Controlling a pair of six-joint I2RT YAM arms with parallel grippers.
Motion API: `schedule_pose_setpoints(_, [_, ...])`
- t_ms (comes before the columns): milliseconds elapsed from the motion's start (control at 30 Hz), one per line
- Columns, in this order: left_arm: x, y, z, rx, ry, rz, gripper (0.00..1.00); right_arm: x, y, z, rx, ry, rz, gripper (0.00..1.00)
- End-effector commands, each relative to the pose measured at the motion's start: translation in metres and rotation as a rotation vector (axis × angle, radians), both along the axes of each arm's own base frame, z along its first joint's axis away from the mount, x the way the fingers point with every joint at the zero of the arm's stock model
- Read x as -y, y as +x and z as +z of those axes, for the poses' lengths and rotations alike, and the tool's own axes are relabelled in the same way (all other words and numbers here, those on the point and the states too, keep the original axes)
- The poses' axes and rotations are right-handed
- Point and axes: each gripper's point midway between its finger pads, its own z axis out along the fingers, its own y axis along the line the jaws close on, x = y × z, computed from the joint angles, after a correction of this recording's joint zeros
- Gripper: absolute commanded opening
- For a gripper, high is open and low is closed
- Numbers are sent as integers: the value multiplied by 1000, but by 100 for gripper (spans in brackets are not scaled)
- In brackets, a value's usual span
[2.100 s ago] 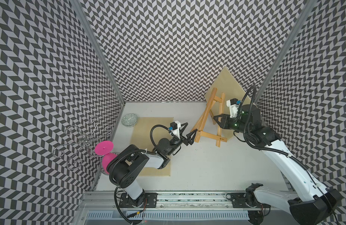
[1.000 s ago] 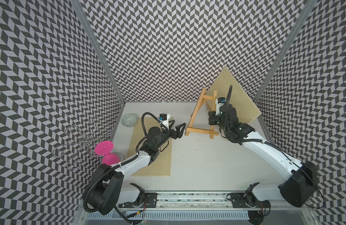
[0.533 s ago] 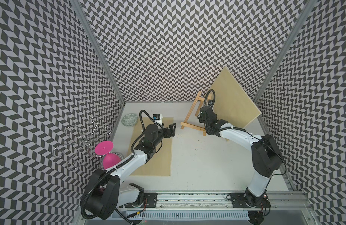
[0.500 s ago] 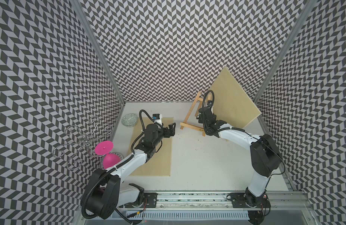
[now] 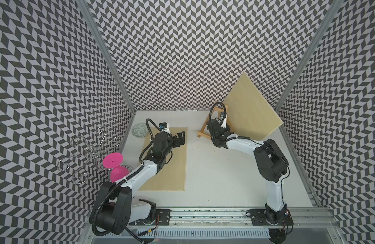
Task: Assemble the easel
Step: Place the easel at the center of the board, then adjust the drawing board at the center of the board.
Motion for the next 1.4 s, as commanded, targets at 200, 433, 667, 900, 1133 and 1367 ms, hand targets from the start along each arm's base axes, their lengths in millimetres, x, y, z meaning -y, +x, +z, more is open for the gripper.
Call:
schedule_pose_setpoints(200, [-17, 10, 1, -20, -20, 68, 96, -16, 9, -42, -57, 68, -16, 0])
schedule_pose_setpoints(433, [-24, 9, 4, -20, -16, 80, 97, -31, 4, -19, -36, 146, 19, 37])
schedule_pose_setpoints(667, [-40, 5, 1, -42, 12, 107, 99, -38, -17, 29, 9, 282, 75, 72])
schedule_pose_setpoints(900, [-70, 5, -18, -117, 46, 179, 100, -51, -61, 61, -56, 390, 265, 93])
schedule_pose_setpoints(1133, [-95, 14, -57, -263, 86, 230, 100, -83, -140, 65, -122, 460, 640, 99])
schedule_pose_setpoints(1367, [-130, 19, -99, -408, 123, 303, 100, -169, -250, 17, -244, 365, 1191, 99])
